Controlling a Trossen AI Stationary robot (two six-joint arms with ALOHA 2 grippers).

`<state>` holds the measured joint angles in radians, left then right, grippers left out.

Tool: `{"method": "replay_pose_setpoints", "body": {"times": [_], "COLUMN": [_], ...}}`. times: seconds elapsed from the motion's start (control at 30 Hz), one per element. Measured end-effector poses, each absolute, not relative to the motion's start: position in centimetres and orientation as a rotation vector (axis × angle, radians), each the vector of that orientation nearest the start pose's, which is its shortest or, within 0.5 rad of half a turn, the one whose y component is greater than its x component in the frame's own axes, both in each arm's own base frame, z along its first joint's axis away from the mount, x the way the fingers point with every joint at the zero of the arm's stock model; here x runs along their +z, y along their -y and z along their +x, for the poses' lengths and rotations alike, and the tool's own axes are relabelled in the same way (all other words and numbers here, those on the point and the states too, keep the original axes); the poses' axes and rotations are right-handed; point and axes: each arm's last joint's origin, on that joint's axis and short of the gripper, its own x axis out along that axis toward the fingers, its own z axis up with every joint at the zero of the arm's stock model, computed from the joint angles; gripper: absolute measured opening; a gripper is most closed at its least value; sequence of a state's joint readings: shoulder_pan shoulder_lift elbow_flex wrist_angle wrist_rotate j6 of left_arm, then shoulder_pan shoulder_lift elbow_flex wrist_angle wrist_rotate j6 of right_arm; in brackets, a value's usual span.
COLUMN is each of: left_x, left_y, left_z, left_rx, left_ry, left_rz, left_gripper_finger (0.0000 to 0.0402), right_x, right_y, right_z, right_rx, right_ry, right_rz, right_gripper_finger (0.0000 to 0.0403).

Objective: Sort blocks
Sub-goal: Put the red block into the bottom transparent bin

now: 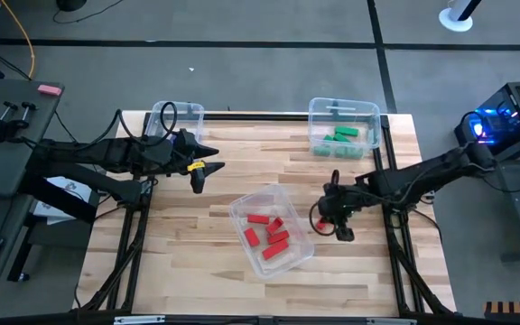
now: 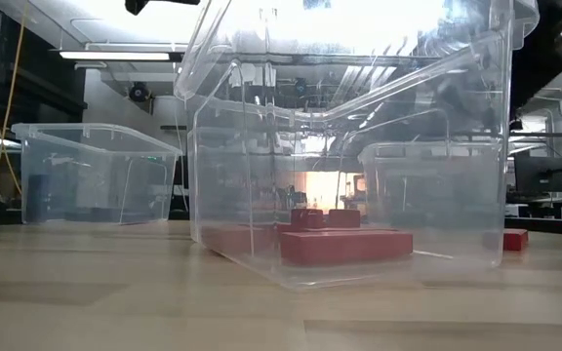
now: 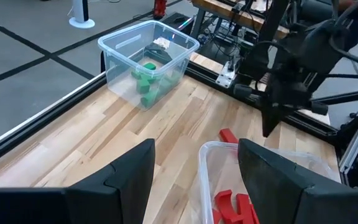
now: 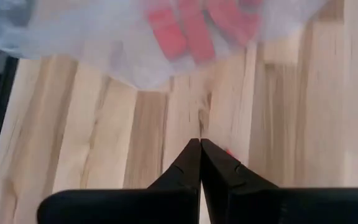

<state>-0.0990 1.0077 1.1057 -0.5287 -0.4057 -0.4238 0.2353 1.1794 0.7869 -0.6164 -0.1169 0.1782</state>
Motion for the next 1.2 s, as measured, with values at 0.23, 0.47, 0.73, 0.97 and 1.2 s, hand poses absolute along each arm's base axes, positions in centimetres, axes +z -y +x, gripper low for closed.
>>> {"method": "replay_pose_setpoints", "body": {"times": [0.23,0.47,0.73,0.97,1.2], "left_x": [37.1,37.1,37.1,37.1,37.1], "left_y": [0.9,0.9,0.9,0.9,0.9], "left_z": [20.3,20.3,20.3,20.3,20.3], "left_rx": [0.388,0.393,0.393,0.394,0.392], "left_ry": [-0.343,-0.336,-0.336,-0.336,-0.337], "left_rz": [-0.326,-0.353,-0.353,-0.353,-0.353], "left_gripper_finger": [0.0218,0.0218,0.0218,0.0218,0.0218], "right_x": [20.8,17.5,16.2,15.5,13.9], "right_y": [-5.5,-6.3,-6.1,-5.4,-5.0], "right_z": [22.3,23.5,23.9,24.3,24.7], "right_rx": [0.247,0.389,0.479,0.47,0.48], "right_ry": [-1.221,-1.345,-1.386,-1.403,-1.471], "right_rz": [-0.058,-0.247,-0.423,-0.472,-0.516], "right_gripper_finger": [0.0062,0.0204,0.0292,0.0287,0.0252]}}
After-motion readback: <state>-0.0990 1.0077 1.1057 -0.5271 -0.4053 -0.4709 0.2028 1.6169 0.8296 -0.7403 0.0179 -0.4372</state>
